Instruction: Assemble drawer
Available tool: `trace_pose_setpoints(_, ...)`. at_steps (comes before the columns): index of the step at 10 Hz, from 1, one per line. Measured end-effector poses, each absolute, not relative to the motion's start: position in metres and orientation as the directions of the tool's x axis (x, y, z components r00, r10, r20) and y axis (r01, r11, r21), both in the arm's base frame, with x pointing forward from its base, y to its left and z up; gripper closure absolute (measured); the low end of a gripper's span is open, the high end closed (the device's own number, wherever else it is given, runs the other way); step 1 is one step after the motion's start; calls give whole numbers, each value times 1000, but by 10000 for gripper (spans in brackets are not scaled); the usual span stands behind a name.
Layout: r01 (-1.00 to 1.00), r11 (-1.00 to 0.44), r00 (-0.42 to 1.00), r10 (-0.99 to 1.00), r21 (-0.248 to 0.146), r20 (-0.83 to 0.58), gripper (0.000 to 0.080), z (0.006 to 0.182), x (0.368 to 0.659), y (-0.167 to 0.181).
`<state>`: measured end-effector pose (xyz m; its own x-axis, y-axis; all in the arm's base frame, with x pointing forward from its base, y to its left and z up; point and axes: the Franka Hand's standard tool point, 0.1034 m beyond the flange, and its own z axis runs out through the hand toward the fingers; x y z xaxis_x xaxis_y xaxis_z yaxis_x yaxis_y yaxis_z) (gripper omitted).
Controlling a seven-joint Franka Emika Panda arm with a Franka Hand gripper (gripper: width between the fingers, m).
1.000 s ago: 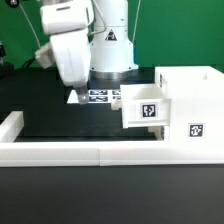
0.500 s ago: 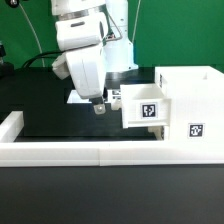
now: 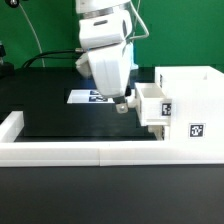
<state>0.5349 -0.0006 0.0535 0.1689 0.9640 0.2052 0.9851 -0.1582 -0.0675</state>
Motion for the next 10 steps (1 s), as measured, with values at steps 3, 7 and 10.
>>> trace_pose_setpoints(3,981,-178,191,960,-78,206,150,52,533,10)
trace_pose_setpoints(7,975,-201,216,956,-90,198,150,54,535,30)
trace_pose_setpoints(10,968,-231,246,950,-95,195,150,55,535,26)
